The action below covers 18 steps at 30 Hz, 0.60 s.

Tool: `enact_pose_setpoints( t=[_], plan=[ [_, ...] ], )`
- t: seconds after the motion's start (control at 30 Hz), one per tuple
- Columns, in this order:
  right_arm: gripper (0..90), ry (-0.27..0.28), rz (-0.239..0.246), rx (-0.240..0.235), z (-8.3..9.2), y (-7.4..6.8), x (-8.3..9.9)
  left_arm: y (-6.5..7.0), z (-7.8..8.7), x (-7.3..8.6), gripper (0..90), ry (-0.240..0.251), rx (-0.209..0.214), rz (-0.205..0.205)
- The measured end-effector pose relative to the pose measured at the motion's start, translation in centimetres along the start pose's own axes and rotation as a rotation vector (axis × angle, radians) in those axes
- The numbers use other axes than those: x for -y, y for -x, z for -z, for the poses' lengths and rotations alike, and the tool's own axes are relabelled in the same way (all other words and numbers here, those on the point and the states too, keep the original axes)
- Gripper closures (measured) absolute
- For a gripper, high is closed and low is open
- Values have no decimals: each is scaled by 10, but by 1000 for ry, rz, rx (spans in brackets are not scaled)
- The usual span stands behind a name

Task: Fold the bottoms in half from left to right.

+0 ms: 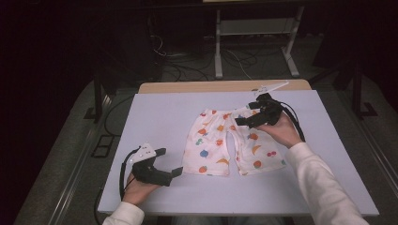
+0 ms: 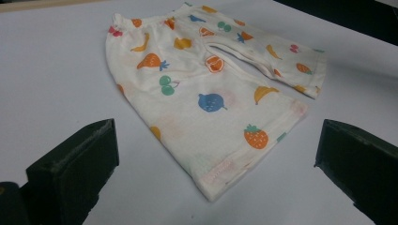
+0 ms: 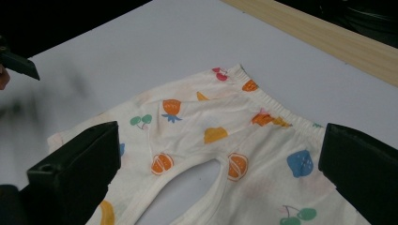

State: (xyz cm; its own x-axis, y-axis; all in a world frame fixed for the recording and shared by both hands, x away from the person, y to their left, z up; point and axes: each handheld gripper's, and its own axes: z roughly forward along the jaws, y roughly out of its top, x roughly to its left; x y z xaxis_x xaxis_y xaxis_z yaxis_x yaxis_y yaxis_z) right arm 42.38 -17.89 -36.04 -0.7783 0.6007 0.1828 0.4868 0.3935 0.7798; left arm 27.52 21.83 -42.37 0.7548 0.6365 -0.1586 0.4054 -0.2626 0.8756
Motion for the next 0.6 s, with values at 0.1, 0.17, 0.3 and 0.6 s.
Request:
enact_pose_setpoints(
  t=[0.1, 0.17, 0.3, 0.6],
  plan=[
    [0, -5, 2, 1, -5, 1, -4, 0, 0, 0, 0, -1, -1, -2],
    [0, -14, 3, 4, -11, 2, -7, 0, 0, 0, 0, -2, -7, -8],
    [0, -23, 1, -1, -19, 5, -11, -1, 0, 0, 0, 4, -7, -2],
    [0, -30, 8, -5, -34, 7, -21, -1, 1, 0, 0, 4, -6, 0]
  ],
)
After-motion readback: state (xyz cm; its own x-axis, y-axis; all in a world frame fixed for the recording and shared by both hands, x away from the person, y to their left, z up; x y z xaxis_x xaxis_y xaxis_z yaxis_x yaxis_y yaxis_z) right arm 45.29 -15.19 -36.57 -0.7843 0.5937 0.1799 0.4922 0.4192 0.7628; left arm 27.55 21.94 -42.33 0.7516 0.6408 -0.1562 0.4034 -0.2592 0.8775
